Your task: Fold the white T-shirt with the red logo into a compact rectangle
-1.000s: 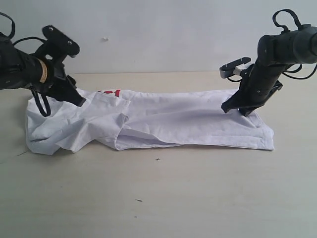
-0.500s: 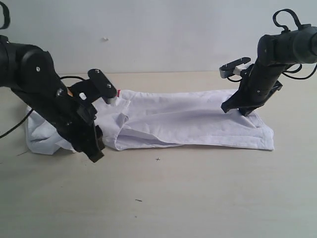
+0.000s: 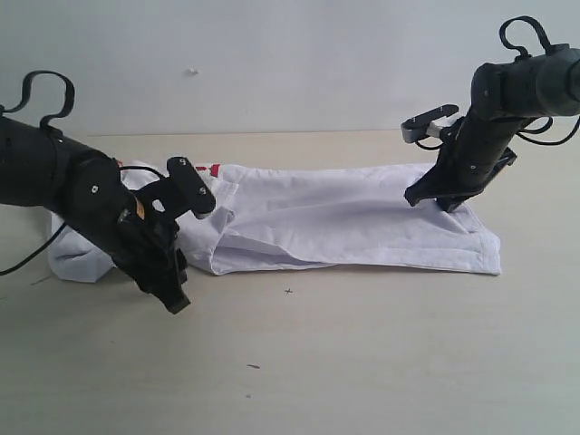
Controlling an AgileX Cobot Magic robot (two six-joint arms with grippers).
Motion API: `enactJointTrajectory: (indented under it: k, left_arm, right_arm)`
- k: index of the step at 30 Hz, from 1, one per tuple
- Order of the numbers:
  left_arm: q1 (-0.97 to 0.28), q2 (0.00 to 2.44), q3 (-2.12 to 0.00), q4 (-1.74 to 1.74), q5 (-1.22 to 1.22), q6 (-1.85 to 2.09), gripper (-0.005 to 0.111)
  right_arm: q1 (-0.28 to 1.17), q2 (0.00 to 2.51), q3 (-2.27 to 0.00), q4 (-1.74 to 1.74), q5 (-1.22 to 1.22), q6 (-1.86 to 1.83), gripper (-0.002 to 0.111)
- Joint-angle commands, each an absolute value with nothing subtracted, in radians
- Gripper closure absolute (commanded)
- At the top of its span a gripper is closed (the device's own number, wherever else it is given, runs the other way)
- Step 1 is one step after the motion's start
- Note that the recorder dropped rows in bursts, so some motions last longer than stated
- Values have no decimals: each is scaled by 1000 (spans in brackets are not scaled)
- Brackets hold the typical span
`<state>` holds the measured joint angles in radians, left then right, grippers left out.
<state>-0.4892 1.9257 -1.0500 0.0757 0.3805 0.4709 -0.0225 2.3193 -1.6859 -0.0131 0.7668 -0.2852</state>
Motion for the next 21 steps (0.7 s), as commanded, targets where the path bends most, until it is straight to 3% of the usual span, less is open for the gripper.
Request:
enactJointTrajectory:
  k: [1, 21]
  left_arm:
    - [-478, 1944, -1049, 116, 301, 446, 65]
    - [-388, 1940, -1106, 208, 185, 439, 65]
  right_arm:
    - [-23, 2328, -1673, 8, 796, -295, 108]
    - [-23, 2328, -1673, 8, 795, -295, 108]
